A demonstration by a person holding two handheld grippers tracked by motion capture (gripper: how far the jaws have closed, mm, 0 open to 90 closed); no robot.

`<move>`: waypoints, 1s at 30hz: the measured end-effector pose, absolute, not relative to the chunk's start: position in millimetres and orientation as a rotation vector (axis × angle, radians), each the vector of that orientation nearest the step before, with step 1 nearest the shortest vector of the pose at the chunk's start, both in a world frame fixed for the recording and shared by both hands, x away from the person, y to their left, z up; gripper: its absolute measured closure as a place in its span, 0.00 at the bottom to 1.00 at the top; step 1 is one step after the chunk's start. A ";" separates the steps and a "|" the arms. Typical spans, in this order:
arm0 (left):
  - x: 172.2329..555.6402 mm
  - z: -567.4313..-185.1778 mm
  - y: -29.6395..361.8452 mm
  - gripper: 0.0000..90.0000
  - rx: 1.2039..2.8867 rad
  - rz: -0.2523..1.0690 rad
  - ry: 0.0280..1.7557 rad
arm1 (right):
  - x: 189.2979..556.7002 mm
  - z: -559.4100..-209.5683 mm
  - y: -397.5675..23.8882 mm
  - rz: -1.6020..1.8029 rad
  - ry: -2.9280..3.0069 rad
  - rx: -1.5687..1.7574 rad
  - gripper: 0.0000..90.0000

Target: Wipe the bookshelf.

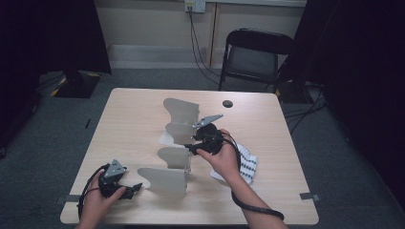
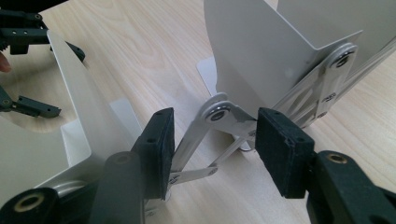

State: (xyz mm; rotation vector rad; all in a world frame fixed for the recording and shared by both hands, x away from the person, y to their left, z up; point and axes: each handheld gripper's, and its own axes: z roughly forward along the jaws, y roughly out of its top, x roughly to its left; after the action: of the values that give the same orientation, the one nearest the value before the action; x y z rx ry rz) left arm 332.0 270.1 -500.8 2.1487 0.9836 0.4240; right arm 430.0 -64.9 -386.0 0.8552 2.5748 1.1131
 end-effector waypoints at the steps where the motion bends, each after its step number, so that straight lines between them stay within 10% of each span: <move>1: 332.0 -500.8 270.1 0.11 2.149 0.424 0.983 | 429.7 -386.0 -65.1 1.114 2.573 0.855 0.53; 30: 333.3 -500.9 269.0 0.09 2.152 0.423 0.980 | 424.9 -375.6 -63.6 1.130 2.485 0.834 0.68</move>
State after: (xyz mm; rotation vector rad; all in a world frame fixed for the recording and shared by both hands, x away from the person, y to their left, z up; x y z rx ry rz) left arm 333.3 269.0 -500.9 2.1520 0.9801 0.4231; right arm 424.9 -63.6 -375.6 0.8338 2.4854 1.1296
